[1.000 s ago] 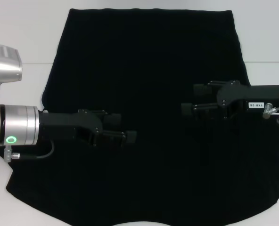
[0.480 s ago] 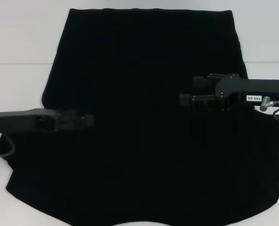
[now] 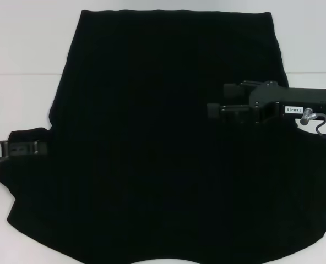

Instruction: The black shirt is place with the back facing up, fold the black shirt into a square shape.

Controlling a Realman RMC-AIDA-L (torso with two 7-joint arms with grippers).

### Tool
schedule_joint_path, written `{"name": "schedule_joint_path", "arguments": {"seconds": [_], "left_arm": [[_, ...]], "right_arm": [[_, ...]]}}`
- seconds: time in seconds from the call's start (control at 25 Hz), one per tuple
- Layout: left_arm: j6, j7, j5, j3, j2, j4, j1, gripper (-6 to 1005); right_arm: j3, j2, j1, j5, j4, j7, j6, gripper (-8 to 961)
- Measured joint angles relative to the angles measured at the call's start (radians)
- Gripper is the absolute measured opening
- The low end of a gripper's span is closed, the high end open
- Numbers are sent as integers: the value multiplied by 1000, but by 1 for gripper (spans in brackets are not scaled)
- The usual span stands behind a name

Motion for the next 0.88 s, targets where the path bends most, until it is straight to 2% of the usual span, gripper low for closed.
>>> {"name": "schedule_joint_path", "arguments": {"seconds": [0.16, 0.4, 0.88], "left_arm": [[-4, -67, 97, -5, 6, 15, -7, 874], [-6, -124, 173, -7, 10, 17, -15, 874], [-44, -197, 228, 0, 9, 0, -18, 874]], "right_arm": [[0, -3, 2, 5, -2, 0, 0, 926], [1, -8, 3, 10, -3, 0, 0, 926], [1, -11, 4, 10, -1, -2, 0, 926]]}}
